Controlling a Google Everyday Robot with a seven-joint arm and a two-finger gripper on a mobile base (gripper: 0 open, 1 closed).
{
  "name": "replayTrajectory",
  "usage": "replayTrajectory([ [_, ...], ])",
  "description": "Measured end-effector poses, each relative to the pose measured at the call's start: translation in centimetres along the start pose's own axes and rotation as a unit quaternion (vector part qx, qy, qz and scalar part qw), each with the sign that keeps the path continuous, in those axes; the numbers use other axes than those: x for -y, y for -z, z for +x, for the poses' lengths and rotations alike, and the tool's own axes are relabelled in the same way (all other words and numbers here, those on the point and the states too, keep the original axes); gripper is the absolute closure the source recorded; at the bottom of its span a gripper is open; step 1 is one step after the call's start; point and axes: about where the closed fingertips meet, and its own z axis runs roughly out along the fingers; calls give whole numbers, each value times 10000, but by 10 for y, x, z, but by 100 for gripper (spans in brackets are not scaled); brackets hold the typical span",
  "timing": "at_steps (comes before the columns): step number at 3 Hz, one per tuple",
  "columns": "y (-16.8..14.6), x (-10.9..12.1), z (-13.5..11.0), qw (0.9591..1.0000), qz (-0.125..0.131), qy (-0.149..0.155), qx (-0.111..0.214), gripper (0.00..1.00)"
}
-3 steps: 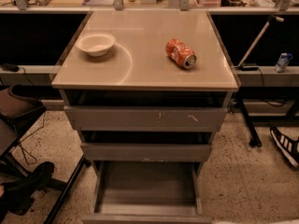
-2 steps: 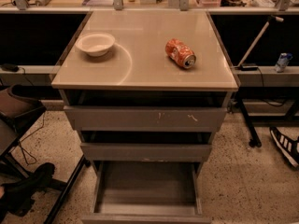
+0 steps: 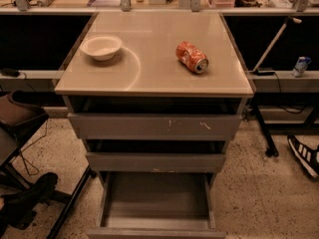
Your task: Close bottom drawer
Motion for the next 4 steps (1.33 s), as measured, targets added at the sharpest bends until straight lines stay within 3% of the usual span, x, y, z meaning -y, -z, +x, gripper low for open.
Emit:
replayTrajectory([
  [1,-7,19,-15,9998,99,-69,151,0],
  [2,-6,19,-15,9998,99,-66,148,0],
  [3,-18,34,8,9993,-52,-247,289,0],
  [4,-40,51,56,9956,-370,-438,741,0],
])
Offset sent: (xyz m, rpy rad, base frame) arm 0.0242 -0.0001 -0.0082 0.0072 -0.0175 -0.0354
